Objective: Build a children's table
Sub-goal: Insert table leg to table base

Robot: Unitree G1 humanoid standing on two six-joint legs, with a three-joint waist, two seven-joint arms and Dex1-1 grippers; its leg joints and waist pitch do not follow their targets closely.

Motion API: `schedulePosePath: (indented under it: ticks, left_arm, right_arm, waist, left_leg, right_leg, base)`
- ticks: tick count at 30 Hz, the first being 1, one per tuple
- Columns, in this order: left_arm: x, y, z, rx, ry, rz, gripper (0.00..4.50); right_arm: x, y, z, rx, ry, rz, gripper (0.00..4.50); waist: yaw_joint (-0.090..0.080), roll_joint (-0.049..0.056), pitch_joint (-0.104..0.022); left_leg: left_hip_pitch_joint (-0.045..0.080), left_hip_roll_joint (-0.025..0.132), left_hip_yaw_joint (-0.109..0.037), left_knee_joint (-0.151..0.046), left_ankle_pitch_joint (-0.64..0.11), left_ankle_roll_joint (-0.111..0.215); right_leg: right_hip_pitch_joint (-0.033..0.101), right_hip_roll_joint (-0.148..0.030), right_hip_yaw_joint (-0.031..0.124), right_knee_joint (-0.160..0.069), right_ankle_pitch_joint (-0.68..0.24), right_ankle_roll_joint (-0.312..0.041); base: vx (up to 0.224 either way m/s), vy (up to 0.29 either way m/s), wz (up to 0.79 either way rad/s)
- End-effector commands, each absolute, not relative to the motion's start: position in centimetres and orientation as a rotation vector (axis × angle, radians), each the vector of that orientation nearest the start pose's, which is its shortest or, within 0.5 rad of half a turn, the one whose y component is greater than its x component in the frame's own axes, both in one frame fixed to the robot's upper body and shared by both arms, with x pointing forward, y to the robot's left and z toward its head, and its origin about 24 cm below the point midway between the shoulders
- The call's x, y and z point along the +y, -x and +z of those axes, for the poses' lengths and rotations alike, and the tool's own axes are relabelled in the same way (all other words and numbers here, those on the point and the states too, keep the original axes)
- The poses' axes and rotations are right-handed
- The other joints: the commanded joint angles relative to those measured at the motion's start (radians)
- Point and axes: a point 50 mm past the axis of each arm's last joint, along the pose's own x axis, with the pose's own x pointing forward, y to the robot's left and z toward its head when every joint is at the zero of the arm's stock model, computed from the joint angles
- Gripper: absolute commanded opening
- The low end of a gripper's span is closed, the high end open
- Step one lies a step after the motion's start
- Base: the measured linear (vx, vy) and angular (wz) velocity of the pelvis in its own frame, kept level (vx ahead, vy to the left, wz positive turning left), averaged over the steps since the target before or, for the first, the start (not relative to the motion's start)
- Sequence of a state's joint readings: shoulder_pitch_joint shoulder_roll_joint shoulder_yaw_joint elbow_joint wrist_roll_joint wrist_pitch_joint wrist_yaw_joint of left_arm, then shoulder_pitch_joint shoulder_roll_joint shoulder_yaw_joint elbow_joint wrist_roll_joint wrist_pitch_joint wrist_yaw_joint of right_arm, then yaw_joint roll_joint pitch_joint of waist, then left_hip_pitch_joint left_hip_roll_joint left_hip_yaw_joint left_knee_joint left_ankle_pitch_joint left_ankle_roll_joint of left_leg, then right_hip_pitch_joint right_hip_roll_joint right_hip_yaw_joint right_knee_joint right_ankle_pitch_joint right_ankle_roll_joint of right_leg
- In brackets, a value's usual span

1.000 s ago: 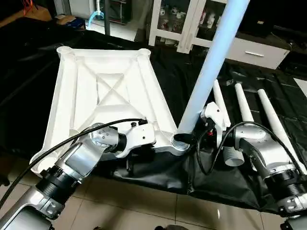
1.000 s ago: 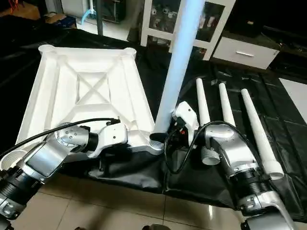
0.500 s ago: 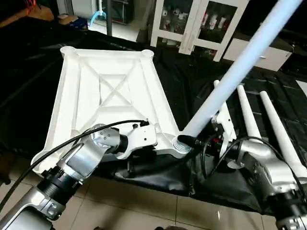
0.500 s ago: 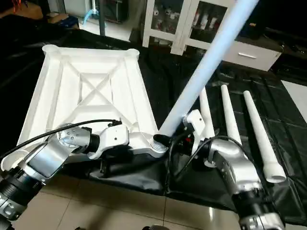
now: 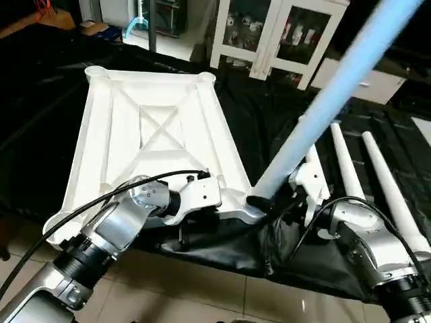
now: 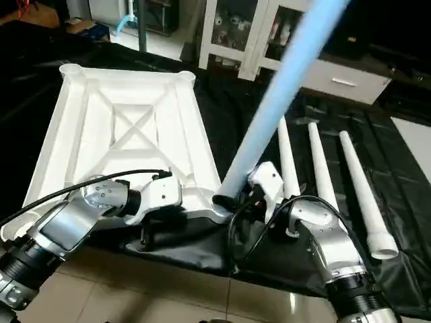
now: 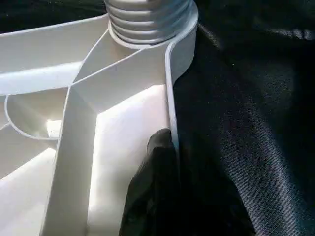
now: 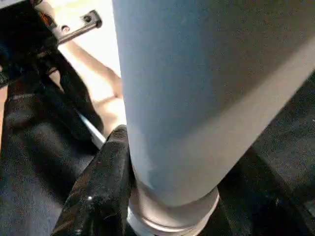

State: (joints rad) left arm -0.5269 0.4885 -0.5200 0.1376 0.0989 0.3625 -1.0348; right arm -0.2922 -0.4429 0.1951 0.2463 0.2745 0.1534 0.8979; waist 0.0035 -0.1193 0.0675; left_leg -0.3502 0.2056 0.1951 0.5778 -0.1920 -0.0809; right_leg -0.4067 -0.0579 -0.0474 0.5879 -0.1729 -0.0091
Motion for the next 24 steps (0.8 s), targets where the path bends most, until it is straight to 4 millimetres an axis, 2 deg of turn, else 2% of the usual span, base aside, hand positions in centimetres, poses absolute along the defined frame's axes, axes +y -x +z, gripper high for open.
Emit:
schedulePosePath:
  ticks: [1,2,3,4,9,12,13,17,18,20,24]
  left_arm:
    - [10.5,-28.5,6.2,0.502,-0.74,-1.348,0.0]
    - [10.5,-28.5,6.2,0.503,-0.738,-1.349,0.0]
    - [10.4,-28.4,6.2,0.503,-0.737,-1.35,0.0]
    - [10.4,-28.4,6.1,0.504,-0.736,-1.351,0.0]
    - [10.3,-28.3,6.1,0.504,-0.732,-1.351,0.0]
    - [10.4,-28.3,6.1,0.503,-0.734,-1.347,0.0]
    - [10.4,-28.3,6.1,0.502,-0.735,-1.345,0.0]
    - [10.5,-28.4,6.2,0.496,-0.735,-1.337,0.0]
    - [10.5,-28.4,6.2,0.493,-0.736,-1.333,0.0]
    - [10.5,-28.5,6.2,0.489,-0.736,-1.326,0.0]
    - [10.4,-28.5,6.2,0.486,-0.736,-1.325,0.0]
  right_arm:
    - [-17.9,-25.5,-1.0,0.654,0.164,0.985,1.99]
    - [-17.7,-25.5,-1.0,0.669,0.165,1.009,1.99]
    - [-17.5,-25.4,-1.1,0.687,0.161,1.028,1.99]
    - [-17.4,-25.3,-1.2,0.708,0.157,1.048,1.99]
    - [-17.2,-25.9,-1.4,0.713,0.13,1.007,1.99]
    - [-17.4,-26.2,-1.5,0.683,0.13,0.952,1.99]
    - [-17.6,-26.3,-1.4,0.655,0.128,0.925,1.99]
    - [-17.7,-26.2,-1.3,0.617,0.13,0.891,1.99]
    - [-17.8,-26.2,-1.3,0.605,0.127,0.871,1.99]
    - [-17.9,-26.1,-1.3,0.581,0.116,0.838,1.99]
    - [-17.9,-26.3,-1.4,0.553,0.102,0.782,1.99]
  waist:
    - [-0.007,0.023,-0.022]
    - [-0.007,0.023,-0.021]
    - [-0.008,0.018,-0.022]
    - [-0.006,0.021,-0.022]
    - [-0.007,0.018,-0.02]
    - [-0.01,0.018,-0.015]
    - [-0.012,0.018,-0.017]
    - [-0.019,0.019,-0.015]
    - [-0.02,0.023,-0.016]
    - [-0.022,0.021,-0.015]
    - [-0.028,0.029,-0.013]
  left_leg:
    - [0.007,0.036,-0.027,-0.083,-0.387,-0.005]
    - [0.008,0.037,-0.027,-0.084,-0.388,-0.006]
    - [0.009,0.037,-0.026,-0.084,-0.385,-0.004]
    - [0.01,0.038,-0.025,-0.084,-0.378,-0.002]
    - [0.006,0.038,-0.026,-0.086,-0.371,-0.003]
    - [0.011,0.036,-0.03,-0.087,-0.417,-0.01]
    - [0.012,0.037,-0.033,-0.088,-0.423,-0.013]
    - [0.012,0.036,-0.036,-0.091,-0.452,-0.018]
    - [0.013,0.036,-0.037,-0.091,-0.465,-0.019]
    - [0.014,0.036,-0.037,-0.091,-0.477,-0.018]
    - [0.018,0.035,-0.043,-0.094,-0.527,-0.024]
  right_leg:
    - [0.011,-0.067,0.045,-0.092,-0.462,-0.116]
    - [0.012,-0.067,0.045,-0.093,-0.464,-0.116]
    - [0.012,-0.068,0.045,-0.095,-0.464,-0.116]
    - [0.011,-0.069,0.047,-0.095,-0.456,-0.119]
    - [0.012,-0.071,0.046,-0.096,-0.469,-0.117]
    - [0.004,-0.074,0.044,-0.108,-0.566,-0.089]
    - [0.006,-0.075,0.043,-0.11,-0.579,-0.081]
    - [0.002,-0.074,0.04,-0.114,-0.59,-0.071]
    - [0.0,-0.074,0.04,-0.116,-0.597,-0.07]
    - [-0.003,-0.074,0.04,-0.118,-0.6,-0.07]
    - [-0.007,-0.073,0.033,-0.126,-0.631,-0.06]
  base:
    - [0.0,0.0,0.0]
    - [0.0,0.0,0.0]
    - [0.0,0.0,0.0]
    - [0.0,0.0,0.0]
    - [0.0,0.0,0.0]
    - [0.0,0.0,0.0]
    - [0.0,0.0,0.0]
    - [0.0,0.0,0.0]
    - [0.0,0.0,0.0]
    - [0.0,0.0,0.0]
    - [0.0,0.0,0.0]
